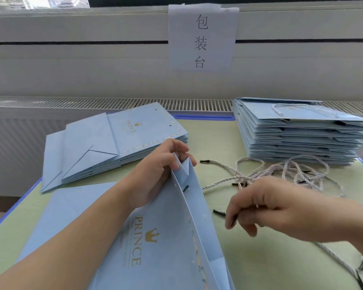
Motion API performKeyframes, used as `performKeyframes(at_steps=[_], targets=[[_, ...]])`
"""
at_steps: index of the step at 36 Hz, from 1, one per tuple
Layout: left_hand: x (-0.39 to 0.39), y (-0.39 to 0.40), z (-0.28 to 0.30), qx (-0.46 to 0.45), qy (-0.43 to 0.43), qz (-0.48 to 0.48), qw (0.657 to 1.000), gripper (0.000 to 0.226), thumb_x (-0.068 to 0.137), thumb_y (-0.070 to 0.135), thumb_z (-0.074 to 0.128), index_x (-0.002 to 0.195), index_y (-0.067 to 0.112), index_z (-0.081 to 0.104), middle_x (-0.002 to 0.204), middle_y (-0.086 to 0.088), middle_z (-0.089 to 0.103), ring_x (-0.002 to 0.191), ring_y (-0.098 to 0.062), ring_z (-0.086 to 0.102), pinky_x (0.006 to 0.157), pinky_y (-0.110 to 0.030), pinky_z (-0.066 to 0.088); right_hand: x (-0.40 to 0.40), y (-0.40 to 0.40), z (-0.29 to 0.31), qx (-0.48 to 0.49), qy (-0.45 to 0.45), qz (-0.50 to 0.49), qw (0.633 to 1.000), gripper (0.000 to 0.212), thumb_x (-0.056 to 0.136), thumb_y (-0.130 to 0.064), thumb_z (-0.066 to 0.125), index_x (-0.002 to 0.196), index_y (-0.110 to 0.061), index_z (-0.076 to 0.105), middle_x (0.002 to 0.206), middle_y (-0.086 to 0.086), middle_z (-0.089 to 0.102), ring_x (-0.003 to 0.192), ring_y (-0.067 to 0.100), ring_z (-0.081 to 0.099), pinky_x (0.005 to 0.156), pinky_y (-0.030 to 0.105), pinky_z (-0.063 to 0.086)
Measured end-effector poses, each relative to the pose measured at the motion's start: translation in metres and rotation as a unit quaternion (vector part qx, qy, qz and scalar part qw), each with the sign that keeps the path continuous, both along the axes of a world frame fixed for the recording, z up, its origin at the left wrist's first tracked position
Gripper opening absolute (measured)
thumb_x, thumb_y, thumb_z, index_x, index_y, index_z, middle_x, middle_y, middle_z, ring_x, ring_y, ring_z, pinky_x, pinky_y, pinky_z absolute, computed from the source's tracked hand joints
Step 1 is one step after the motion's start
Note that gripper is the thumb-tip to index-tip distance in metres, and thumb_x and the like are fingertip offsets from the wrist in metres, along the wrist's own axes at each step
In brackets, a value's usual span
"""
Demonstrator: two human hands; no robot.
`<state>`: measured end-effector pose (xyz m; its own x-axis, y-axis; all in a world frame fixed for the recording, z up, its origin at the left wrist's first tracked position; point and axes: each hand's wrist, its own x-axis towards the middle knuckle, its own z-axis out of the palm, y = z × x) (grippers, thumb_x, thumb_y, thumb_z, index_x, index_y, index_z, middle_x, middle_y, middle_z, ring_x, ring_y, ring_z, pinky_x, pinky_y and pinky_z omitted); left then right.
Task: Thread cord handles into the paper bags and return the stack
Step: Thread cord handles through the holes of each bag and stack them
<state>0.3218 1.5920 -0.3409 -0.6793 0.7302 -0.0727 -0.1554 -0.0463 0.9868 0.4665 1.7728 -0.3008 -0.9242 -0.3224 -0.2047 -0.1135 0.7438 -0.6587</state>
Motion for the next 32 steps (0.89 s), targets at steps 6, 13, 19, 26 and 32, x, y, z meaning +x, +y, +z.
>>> performKeyframes(at_steps=[6, 13, 19, 26, 32], targets=[[-0.001, -0.001, -0.001, 0.008, -0.003, -0.009, 1.000, 0.045, 0.053, 0.007, 0.041, 0.098, 0.012, 0.048, 0.082, -0.003, 0.064, 0.067, -0.013, 0.056, 0.061, -0.025, 0.047, 0.013, -0.025, -0.013, 0.010, 0.018, 0.004, 1.000, 0.012, 0.092, -0.014, 0.054, 0.094, -0.023, 0.061, 0.077, -0.011, 0.067, 0.068, 0.000, 0.053, 0.063, 0.010, 0.037], [-0.003, 0.000, -0.001, 0.005, -0.001, -0.006, 1.000, 0.048, 0.051, 0.005, 0.041, 0.098, 0.010, 0.047, 0.082, -0.004, 0.064, 0.069, -0.017, 0.054, 0.066, -0.033, 0.041, 0.014, -0.034, -0.019, -0.062, 0.006, -0.035, 0.997, 0.014, 0.084, -0.015, 0.061, 0.073, -0.023, 0.061, 0.066, -0.012, 0.055, 0.060, 0.001, 0.048, 0.058, 0.012, 0.035], [-0.005, 0.000, 0.000, 0.010, 0.005, -0.008, 1.000, 0.046, 0.051, 0.004, 0.041, 0.097, 0.010, 0.047, 0.081, -0.005, 0.063, 0.069, -0.016, 0.053, 0.066, -0.032, 0.041, 0.012, -0.040, -0.019, -0.139, -0.054, -0.059, 0.987, 0.021, 0.086, -0.009, 0.061, 0.068, -0.021, 0.063, 0.057, -0.010, 0.049, 0.054, 0.002, 0.042, 0.055, 0.012, 0.033], [-0.007, 0.000, 0.000, 0.009, 0.009, -0.006, 1.000, 0.046, 0.051, 0.002, 0.040, 0.096, 0.010, 0.047, 0.081, -0.005, 0.063, 0.075, -0.019, 0.048, 0.069, -0.035, 0.035, 0.014, -0.042, -0.024, -0.183, -0.098, -0.052, 0.977, 0.012, 0.088, -0.007, 0.057, 0.086, -0.001, 0.068, 0.062, 0.008, 0.055, 0.058, 0.009, 0.047, 0.053, 0.020, 0.034], [-0.006, 0.000, 0.000, 0.005, 0.014, -0.008, 1.000, 0.046, 0.051, 0.002, 0.039, 0.096, 0.010, 0.047, 0.080, -0.004, 0.063, 0.071, -0.017, 0.051, 0.067, -0.033, 0.037, 0.013, -0.048, -0.031, -0.218, -0.072, -0.061, 0.971, 0.014, 0.090, -0.005, 0.056, 0.091, -0.006, 0.070, 0.065, 0.005, 0.058, 0.060, 0.009, 0.047, 0.055, 0.022, 0.034]])
